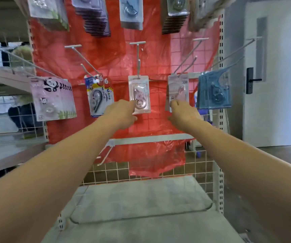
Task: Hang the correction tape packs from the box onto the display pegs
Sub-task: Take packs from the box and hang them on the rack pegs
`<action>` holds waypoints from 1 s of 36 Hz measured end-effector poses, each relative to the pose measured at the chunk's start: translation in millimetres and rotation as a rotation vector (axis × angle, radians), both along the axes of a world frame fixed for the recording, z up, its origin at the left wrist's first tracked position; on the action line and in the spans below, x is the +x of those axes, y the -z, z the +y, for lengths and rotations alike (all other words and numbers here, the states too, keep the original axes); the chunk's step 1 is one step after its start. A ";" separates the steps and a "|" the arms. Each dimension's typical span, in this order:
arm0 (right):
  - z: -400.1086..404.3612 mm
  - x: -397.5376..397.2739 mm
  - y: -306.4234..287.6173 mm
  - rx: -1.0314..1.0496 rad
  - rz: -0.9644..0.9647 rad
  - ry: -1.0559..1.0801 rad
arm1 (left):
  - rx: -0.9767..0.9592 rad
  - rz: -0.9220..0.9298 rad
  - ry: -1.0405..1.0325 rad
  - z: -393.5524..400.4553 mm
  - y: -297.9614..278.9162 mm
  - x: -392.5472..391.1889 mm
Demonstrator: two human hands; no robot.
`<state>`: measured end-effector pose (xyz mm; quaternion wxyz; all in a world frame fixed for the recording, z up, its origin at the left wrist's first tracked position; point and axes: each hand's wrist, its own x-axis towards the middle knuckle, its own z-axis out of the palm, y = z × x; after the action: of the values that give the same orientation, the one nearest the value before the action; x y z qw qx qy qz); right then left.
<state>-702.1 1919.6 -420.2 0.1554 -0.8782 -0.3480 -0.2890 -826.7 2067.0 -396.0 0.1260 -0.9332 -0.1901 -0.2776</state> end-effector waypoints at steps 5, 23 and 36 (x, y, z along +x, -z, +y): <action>6.6 -30.1 33.4 -0.020 -0.056 -0.045 | 0.066 0.017 0.052 -1.3 35.6 -24.6; 0.3 -120.5 279.0 -0.347 0.254 -0.100 | -0.308 0.285 0.296 -13.7 313.7 -69.3; -52.5 -168.7 405.8 -0.738 0.724 -0.152 | -0.378 0.646 0.559 -42.3 429.2 -101.1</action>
<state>-870.8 1867.1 -826.1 -0.0335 -0.8905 -0.4134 0.1870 -927.8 2024.7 -825.2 -0.0732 -0.9939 0.0702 0.0436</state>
